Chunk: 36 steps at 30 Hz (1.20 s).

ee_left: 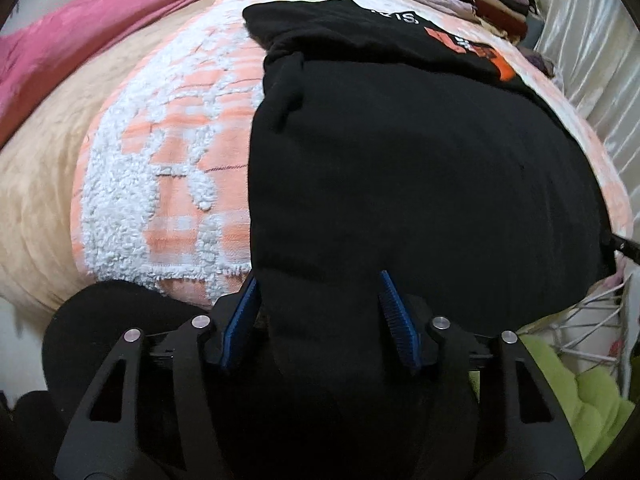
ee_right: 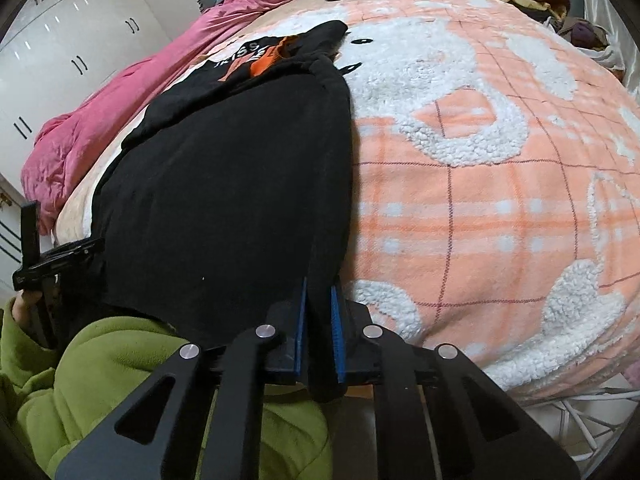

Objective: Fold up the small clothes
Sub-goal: 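Lift the hem with both tools and fold it toward the collar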

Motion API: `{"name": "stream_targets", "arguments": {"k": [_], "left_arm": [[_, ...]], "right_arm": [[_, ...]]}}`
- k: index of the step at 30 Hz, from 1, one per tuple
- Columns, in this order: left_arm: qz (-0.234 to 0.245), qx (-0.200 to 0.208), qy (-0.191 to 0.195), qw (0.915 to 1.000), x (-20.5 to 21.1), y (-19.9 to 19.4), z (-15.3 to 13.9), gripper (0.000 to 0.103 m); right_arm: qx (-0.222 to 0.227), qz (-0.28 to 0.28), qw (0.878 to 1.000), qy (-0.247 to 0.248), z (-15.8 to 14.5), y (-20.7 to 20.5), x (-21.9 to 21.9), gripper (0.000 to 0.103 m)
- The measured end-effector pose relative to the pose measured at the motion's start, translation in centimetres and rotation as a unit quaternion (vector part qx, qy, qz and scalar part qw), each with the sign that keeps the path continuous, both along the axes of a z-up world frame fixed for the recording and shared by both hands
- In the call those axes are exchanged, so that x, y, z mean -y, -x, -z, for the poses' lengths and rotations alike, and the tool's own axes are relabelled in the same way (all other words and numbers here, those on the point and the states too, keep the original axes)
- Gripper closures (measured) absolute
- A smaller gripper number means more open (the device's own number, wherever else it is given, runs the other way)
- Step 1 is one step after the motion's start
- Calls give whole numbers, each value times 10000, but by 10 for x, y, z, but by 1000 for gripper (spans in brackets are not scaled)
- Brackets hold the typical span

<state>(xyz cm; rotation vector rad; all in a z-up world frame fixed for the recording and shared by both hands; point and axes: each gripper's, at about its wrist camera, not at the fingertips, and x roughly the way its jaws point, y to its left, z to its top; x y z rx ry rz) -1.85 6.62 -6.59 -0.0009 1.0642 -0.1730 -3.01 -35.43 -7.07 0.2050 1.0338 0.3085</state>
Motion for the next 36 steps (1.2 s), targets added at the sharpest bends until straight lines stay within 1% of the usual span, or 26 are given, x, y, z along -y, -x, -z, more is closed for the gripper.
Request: {"name": "stream_targets", "arguments": {"k": [1,2,5,8,10,12,16,18,20,21,22,23,26,28,30,31,34,36], "left_arm": [[4,0,21,10000,0,0,0,59],[30,-18,136,9999,-2,0,-1,66],[19,-56,178,9998,-3,-2,1,65],[32,-85,143,9999,1,-2,3,58],[40,-97,147,9998,2,-3,5,56],[46,-94,129,9999,3,-3,5,55],[34,-77,149,9999,2,-3,5,56],[13,-71,143,9999,2,-3,4,60],[-13,-52,174,9998,-1,-2,1,71],[-11,-51,230,9997,-3,-2,0,75],[-11,-47,293,9996,-5,-1,-2,83],[-25,-40,368,9993,-9,0,-4,88],[-33,-43,524,9986,-13,2,-7,95],[-7,-66,626,9980,-14,4,-8,96],[13,-103,650,9978,-13,5,-7,95],[5,-122,639,9979,-13,5,-6,93],[-5,-237,656,9976,-12,3,0,78],[42,-216,539,9983,-7,4,1,78]], "right_arm": [[-4,-45,10000,3,1,0,-1,91],[-13,-70,10000,29,2,0,-2,90],[-53,-44,10000,10,6,-3,-2,89],[-15,-95,9999,66,8,-4,-3,89],[-4,-76,10000,-14,9,-4,-2,89],[2,-29,9999,-102,9,-4,1,91],[49,-98,9999,-65,6,-2,1,94],[55,-97,9999,-86,4,-2,1,94],[82,-104,9998,-121,2,-1,1,94],[92,-111,9998,-137,0,0,1,95],[109,-125,9997,-155,-1,0,1,95],[125,-139,9997,-165,-3,1,0,95],[197,-194,9994,-226,-11,3,-2,95],[250,-264,9990,-252,-15,3,-4,95],[253,-312,9990,-172,-15,2,-5,95],[214,-307,9991,-185,-13,1,-5,95],[94,-241,9996,-146,-5,-1,-3,92],[24,-195,9997,-161,0,-3,-1,92]]}}
